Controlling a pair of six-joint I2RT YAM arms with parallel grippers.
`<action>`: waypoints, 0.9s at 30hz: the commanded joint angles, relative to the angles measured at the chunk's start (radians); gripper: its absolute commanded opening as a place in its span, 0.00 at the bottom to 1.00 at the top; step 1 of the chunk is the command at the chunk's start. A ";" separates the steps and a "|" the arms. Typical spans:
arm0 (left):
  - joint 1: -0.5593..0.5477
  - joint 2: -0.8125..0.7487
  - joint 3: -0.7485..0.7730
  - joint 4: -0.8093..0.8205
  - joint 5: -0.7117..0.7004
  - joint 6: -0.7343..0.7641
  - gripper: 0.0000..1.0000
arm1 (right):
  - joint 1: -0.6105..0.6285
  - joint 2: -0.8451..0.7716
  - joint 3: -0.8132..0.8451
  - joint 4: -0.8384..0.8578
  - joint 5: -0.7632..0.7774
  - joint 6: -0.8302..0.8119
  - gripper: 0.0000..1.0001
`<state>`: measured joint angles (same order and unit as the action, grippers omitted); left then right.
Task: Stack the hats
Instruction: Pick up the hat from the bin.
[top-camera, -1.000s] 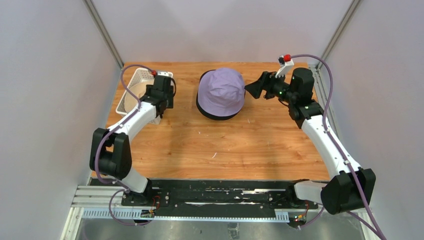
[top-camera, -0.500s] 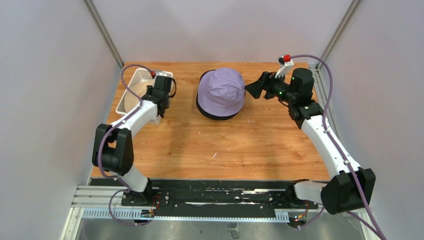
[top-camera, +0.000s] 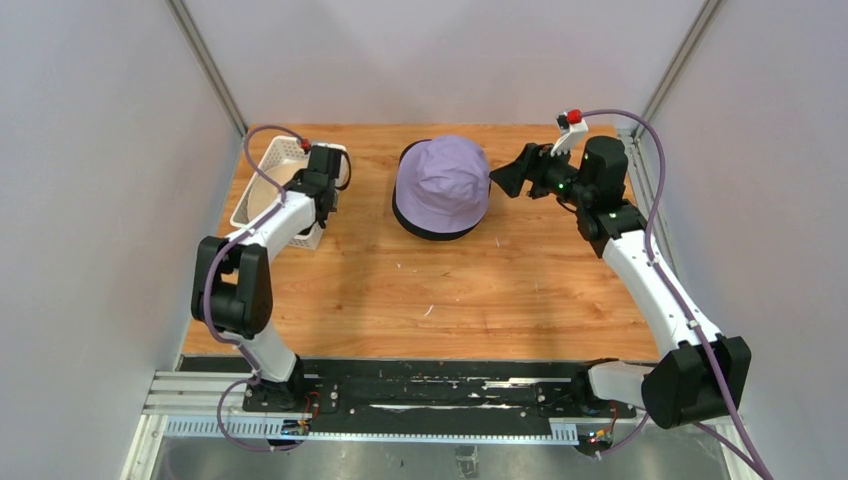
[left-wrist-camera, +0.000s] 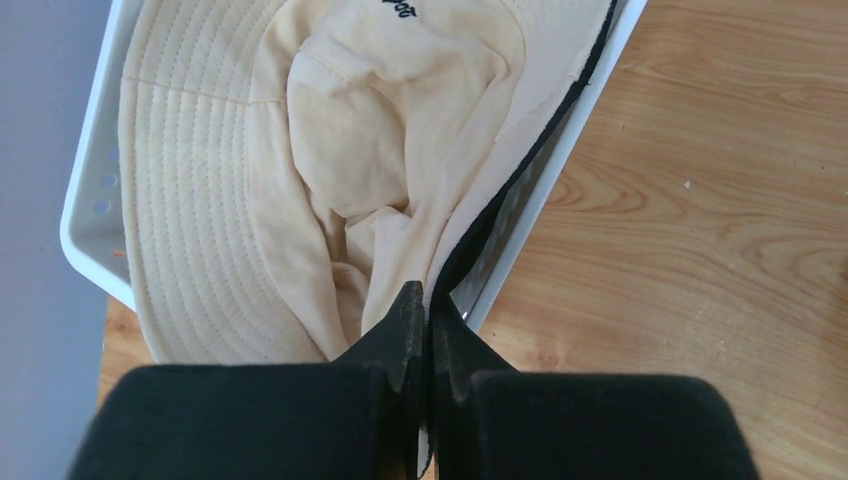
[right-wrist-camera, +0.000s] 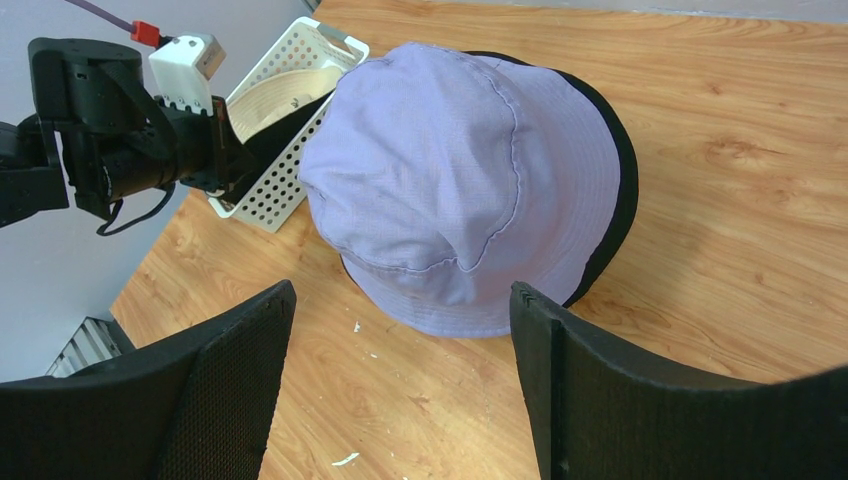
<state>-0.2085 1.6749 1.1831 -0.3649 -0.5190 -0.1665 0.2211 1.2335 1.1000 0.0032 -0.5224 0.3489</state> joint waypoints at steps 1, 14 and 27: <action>0.012 -0.062 0.045 -0.022 -0.026 -0.007 0.00 | 0.013 0.007 -0.018 0.033 0.008 0.010 0.77; 0.011 -0.407 0.284 -0.027 0.037 -0.021 0.00 | 0.013 0.009 -0.025 0.050 0.001 0.017 0.77; 0.011 -0.484 0.433 0.205 0.666 -0.386 0.00 | -0.003 -0.019 -0.039 0.064 0.010 0.023 0.76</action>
<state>-0.2024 1.1824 1.5829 -0.3344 -0.1322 -0.3607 0.2211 1.2400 1.0748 0.0406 -0.5224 0.3637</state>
